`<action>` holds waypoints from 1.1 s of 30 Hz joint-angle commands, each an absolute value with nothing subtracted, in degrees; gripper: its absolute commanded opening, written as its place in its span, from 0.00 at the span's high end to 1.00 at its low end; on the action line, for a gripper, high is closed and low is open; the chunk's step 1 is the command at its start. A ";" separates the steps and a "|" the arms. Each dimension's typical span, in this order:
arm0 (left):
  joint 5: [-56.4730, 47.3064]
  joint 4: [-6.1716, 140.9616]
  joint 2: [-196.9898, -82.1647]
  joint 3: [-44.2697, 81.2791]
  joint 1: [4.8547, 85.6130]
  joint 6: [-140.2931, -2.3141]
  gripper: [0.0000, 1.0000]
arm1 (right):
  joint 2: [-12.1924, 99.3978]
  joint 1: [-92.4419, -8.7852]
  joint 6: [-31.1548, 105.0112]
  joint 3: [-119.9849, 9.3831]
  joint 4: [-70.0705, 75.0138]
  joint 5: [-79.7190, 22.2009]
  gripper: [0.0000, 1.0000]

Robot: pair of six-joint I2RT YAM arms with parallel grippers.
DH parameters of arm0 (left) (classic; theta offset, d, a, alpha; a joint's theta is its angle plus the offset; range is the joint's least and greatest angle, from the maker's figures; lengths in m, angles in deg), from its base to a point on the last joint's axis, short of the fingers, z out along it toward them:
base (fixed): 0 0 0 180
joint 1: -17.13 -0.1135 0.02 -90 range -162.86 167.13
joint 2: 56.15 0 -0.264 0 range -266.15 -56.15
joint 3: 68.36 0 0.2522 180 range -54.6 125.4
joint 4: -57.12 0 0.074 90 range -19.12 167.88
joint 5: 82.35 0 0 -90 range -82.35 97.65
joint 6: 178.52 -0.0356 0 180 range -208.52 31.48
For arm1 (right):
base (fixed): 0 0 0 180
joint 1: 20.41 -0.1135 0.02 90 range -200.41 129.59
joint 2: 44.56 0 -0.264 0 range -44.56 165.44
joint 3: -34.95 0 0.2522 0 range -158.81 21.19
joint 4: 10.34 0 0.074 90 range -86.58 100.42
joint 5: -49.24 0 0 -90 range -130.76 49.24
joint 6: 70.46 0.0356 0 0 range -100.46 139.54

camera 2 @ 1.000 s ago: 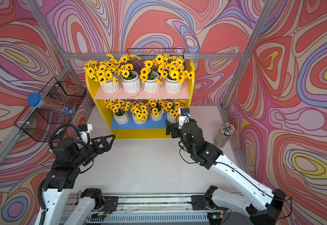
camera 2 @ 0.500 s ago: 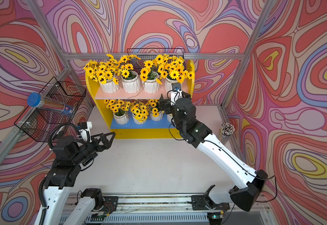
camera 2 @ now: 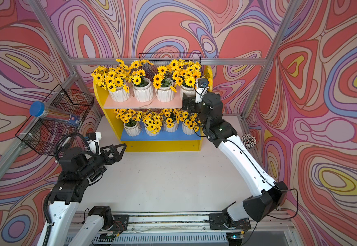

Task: Take the sunflower pots off the shelves
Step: Pick up the sunflower pot from the shelf.

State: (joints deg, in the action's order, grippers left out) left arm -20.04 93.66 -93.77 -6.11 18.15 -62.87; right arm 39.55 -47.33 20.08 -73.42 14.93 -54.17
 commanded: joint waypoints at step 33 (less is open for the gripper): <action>-20.87 90.60 -94.67 -4.98 17.75 -63.91 0.00 | 48.17 -43.49 21.87 -78.88 9.18 -50.19 0.02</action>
